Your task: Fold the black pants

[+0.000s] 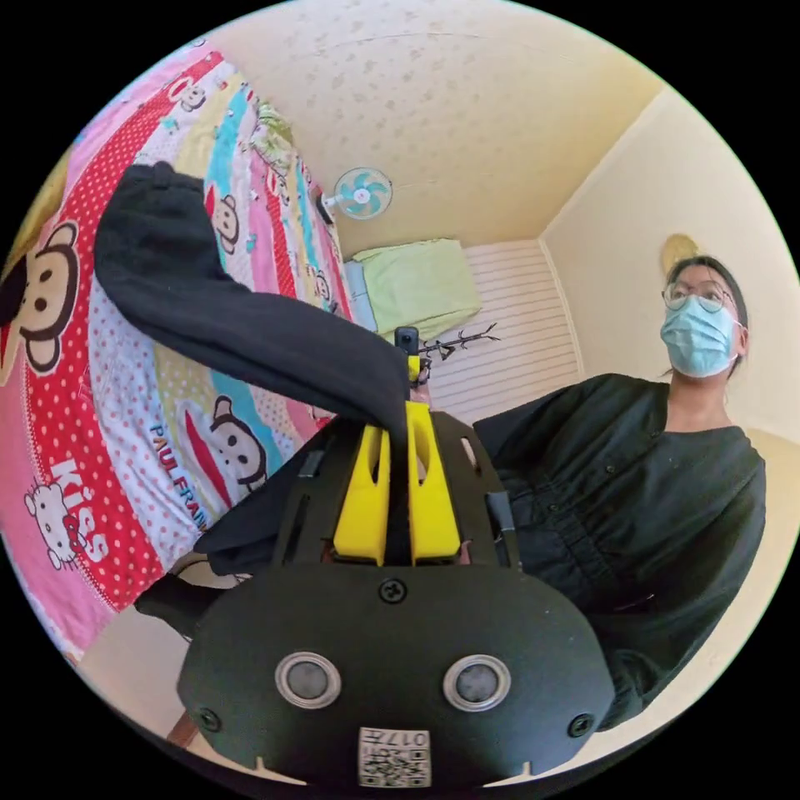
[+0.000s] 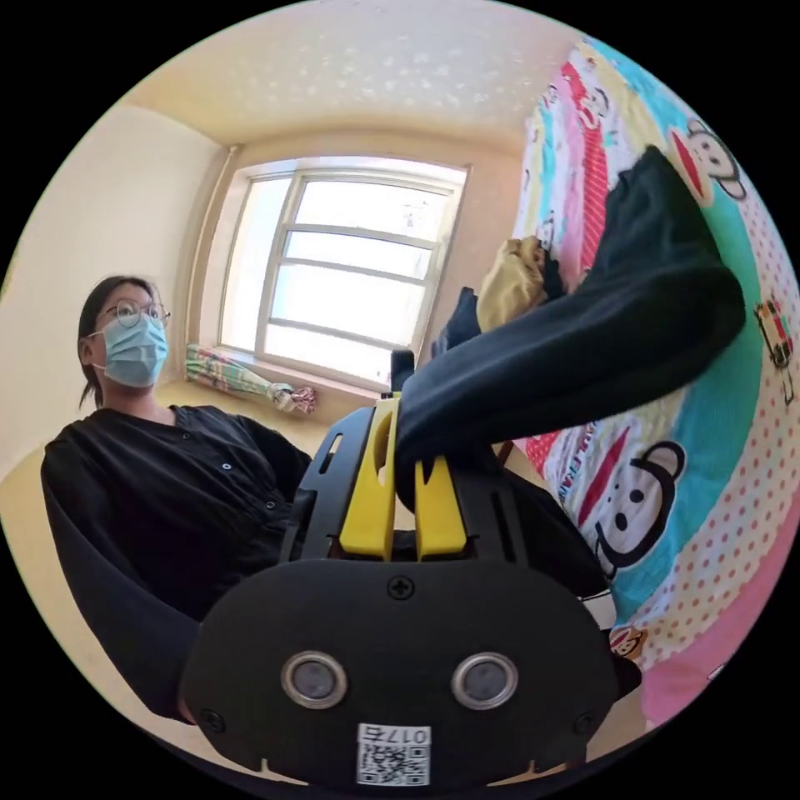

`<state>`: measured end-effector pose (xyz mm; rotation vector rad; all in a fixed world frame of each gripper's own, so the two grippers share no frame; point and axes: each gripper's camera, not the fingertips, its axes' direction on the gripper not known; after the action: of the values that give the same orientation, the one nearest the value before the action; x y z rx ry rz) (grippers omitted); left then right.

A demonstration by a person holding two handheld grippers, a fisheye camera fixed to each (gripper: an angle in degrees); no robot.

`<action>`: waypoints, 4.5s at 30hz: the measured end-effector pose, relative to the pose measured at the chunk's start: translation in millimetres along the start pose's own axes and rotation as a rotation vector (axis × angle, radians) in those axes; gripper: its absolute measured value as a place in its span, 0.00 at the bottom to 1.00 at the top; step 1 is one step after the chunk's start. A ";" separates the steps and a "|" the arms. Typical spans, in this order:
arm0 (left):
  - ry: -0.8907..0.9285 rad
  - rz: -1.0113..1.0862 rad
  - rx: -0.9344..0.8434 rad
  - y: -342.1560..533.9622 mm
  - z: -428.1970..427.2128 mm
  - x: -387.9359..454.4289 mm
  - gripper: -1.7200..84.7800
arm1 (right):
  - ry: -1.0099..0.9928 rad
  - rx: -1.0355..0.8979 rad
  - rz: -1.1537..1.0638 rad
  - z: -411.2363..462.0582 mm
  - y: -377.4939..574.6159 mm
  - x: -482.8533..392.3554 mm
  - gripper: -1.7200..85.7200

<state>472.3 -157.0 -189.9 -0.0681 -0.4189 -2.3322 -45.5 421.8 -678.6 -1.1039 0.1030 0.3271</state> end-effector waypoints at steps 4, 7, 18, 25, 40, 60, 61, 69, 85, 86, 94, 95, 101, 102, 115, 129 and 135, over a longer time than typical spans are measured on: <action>-0.069 0.228 0.036 -13.8 10.8 100.4 0.06 | 0.073 -0.102 -0.305 4.9 -24.3 -132.9 0.01; -0.066 0.407 0.104 -19.5 20.0 170.9 0.06 | 0.094 -0.145 -0.542 7.3 -31.5 -219.3 0.01; -0.192 0.393 0.303 -91.0 51.8 215.8 0.05 | 0.233 -0.056 -0.726 7.1 -92.8 -290.8 0.01; -0.302 -0.004 0.297 -152.4 73.3 52.1 0.05 | 0.338 -0.090 -0.249 -1.5 -199.4 -79.2 0.01; -0.461 -0.687 -0.005 49.8 216.0 -169.1 0.12 | 0.518 -0.316 0.468 32.9 29.2 211.3 0.10; -0.547 -0.635 0.021 2.6 225.3 -253.2 0.22 | 0.597 0.010 0.647 -38.1 -23.7 382.3 0.23; -0.578 -0.628 0.039 4.6 227.8 -248.8 0.22 | 0.596 0.057 0.620 -39.5 -14.2 379.1 0.21; -0.480 -0.701 -0.047 32.4 249.4 -185.7 0.11 | 0.241 -0.071 0.712 -37.3 57.3 389.5 0.12; -0.248 -0.469 0.251 60.4 58.2 33.3 0.11 | 0.206 -0.390 0.124 86.8 -115.4 216.4 0.10; -0.285 -0.410 0.327 54.4 27.3 57.0 0.11 | 0.201 -0.392 0.086 98.4 -130.1 210.2 0.10; -0.567 -0.030 0.702 39.4 -146.1 224.6 0.11 | 0.063 -0.460 -0.403 278.8 -305.3 111.1 0.10; -0.609 0.012 0.742 42.6 -165.6 243.4 0.11 | 0.055 -0.465 -0.431 291.8 -312.9 105.9 0.10; -0.687 0.048 0.843 27.4 -231.7 251.8 0.11 | 0.052 -0.487 -0.563 378.8 -385.4 107.8 0.11; -0.690 0.030 0.841 17.7 -237.5 238.4 0.11 | 0.073 -0.487 -0.551 384.7 -400.0 121.8 0.11; -0.762 -0.555 0.569 -27.7 -177.6 -91.0 0.10 | 0.718 -0.492 0.383 372.4 -409.3 540.8 0.21; -0.672 -0.601 0.688 41.4 -187.8 -62.0 0.09 | 0.650 -0.654 0.446 300.1 -395.9 464.1 0.18; -0.746 -1.132 0.462 187.0 -133.1 -78.8 0.02 | 0.544 -1.033 0.874 190.1 -202.9 485.9 0.05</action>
<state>668.5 -270.1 -277.1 -0.6240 -1.7132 -3.1333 462.6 609.3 -536.5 -2.1273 1.0057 0.9085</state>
